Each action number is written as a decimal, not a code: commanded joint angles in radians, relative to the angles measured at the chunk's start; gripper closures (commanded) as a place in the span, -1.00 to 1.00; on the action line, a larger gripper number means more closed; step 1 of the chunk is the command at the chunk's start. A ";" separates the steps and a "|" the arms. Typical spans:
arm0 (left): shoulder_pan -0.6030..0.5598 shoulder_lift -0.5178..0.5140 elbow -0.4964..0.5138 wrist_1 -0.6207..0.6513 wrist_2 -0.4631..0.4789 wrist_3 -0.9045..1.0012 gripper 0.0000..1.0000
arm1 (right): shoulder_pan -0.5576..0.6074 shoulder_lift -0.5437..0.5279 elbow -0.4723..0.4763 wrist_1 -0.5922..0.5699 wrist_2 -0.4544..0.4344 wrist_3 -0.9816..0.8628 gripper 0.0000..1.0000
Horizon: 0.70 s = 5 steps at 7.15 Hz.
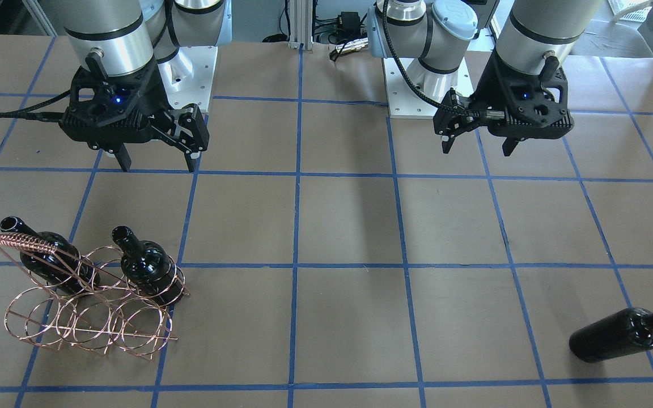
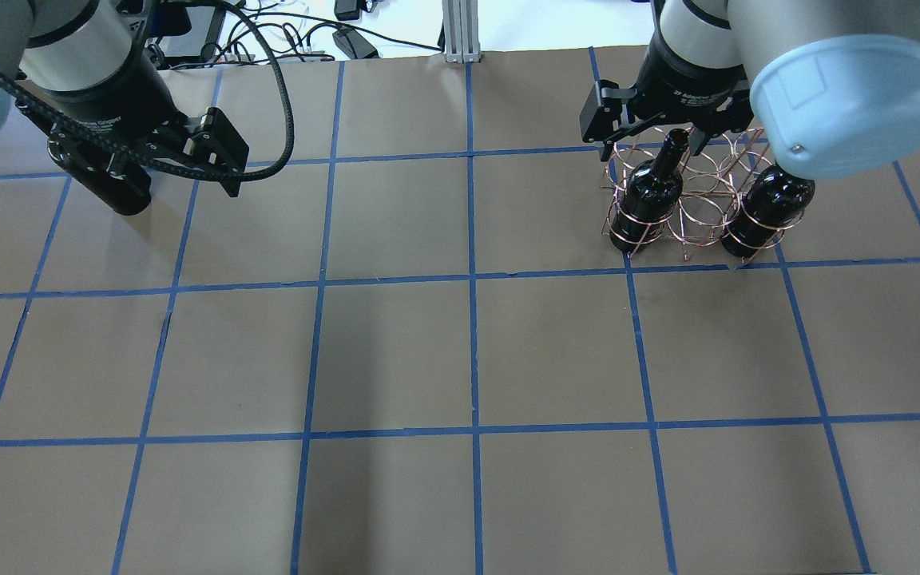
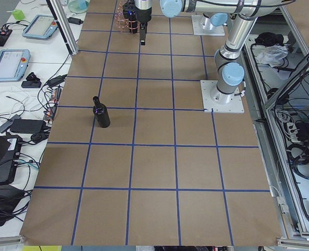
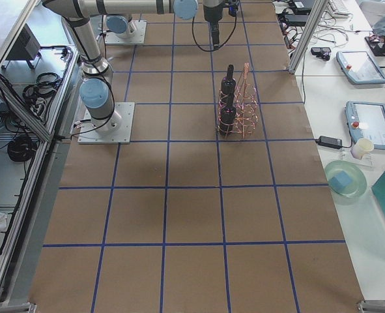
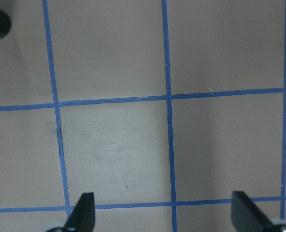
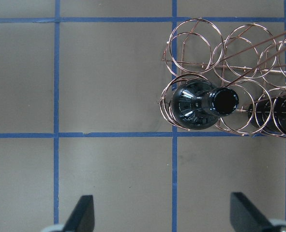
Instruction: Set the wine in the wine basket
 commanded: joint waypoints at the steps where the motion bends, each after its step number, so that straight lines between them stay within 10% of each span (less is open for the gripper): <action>1: -0.002 0.002 0.000 -0.002 -0.003 0.006 -1.00 | 0.002 0.000 0.002 0.001 0.000 0.002 -1.00; 5: -0.002 0.005 -0.009 -0.014 0.006 0.016 -1.00 | 0.002 0.000 0.002 0.001 0.000 0.000 -1.00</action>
